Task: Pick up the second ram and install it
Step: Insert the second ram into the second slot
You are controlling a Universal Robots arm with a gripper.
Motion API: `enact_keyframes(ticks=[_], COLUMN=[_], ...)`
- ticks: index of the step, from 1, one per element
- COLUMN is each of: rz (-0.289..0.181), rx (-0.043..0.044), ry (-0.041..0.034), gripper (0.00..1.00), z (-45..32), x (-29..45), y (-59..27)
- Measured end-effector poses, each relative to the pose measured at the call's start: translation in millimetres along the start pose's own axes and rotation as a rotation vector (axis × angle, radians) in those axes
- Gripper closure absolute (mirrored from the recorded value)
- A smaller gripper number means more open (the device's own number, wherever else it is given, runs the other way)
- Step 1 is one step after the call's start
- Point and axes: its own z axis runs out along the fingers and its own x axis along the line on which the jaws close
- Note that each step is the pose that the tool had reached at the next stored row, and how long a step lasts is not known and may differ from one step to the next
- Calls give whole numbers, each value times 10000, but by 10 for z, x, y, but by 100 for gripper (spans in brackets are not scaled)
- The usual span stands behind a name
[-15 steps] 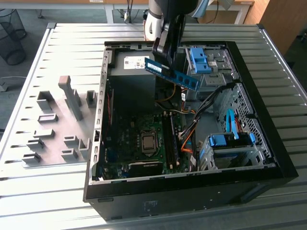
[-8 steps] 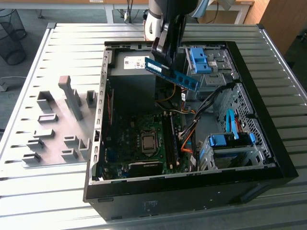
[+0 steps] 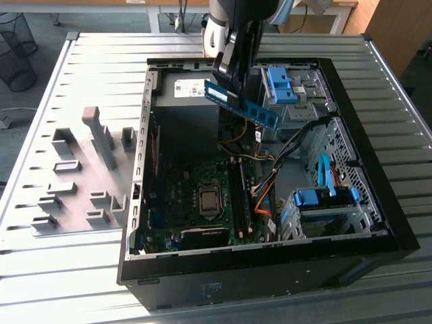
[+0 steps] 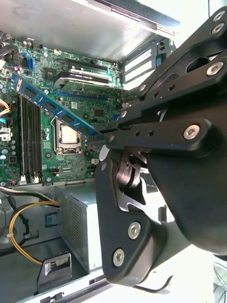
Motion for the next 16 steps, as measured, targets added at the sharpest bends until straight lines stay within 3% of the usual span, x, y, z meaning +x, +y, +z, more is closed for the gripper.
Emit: enact_keyframes(ticks=[16], rz=[524], rx=[2], ry=[-3], gripper=[86], z=[2], x=[0], y=[0])
